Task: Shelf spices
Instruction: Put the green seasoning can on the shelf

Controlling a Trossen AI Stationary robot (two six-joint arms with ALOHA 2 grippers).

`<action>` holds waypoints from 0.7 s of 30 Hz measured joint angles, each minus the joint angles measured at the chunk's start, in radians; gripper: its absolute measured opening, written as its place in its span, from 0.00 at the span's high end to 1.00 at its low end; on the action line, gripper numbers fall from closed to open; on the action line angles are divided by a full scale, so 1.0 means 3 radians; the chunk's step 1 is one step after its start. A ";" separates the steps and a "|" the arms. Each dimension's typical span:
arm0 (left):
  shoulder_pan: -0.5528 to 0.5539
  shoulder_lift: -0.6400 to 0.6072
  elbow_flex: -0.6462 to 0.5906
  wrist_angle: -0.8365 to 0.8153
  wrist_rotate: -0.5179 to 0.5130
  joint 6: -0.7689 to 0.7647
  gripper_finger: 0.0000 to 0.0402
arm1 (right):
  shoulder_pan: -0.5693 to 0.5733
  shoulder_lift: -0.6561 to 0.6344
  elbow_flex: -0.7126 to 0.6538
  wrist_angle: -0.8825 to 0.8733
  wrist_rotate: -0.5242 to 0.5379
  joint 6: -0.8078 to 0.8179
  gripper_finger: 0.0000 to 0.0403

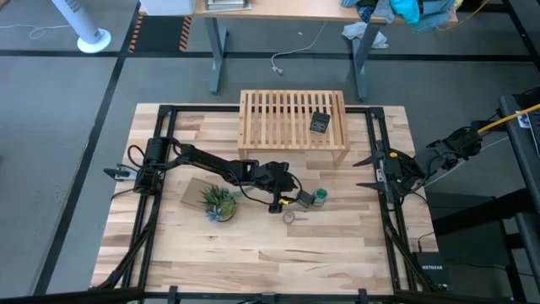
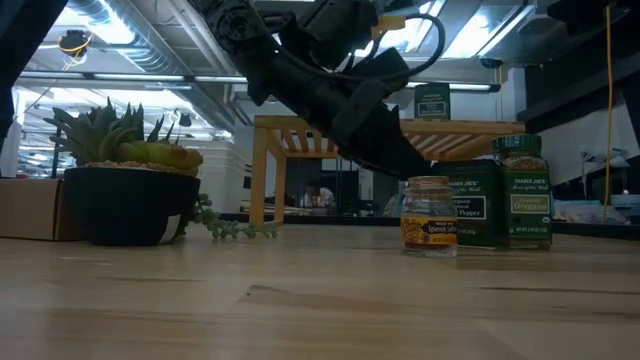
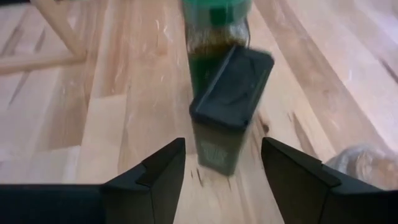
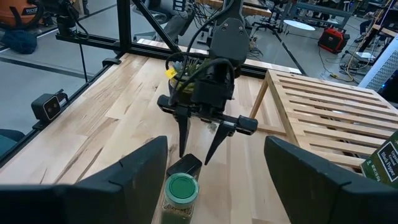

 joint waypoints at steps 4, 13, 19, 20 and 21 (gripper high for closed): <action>0.0003 0.0019 0.0001 0.0134 0.0008 0.0016 0.49 | 0.0000 0.0000 0.0000 0.0000 0.0000 0.0001 0.32; 0.0003 0.0103 0.0001 0.0310 0.0095 0.0116 0.50 | 0.0000 0.0000 0.0000 0.0000 0.0000 0.0000 0.32; 0.0001 0.0106 0.0001 0.0446 0.0221 0.0134 0.50 | -0.0001 -0.0001 0.0000 0.0002 0.0000 0.0001 0.32; 0.0002 0.0107 0.0001 0.0462 0.0254 0.0120 0.50 | -0.0001 -0.0001 0.0000 0.0003 0.0000 0.0001 0.32; 0.0003 0.0107 0.0001 0.0472 0.0297 0.0113 0.50 | -0.0001 -0.0001 0.0000 0.0000 0.0000 0.0001 0.32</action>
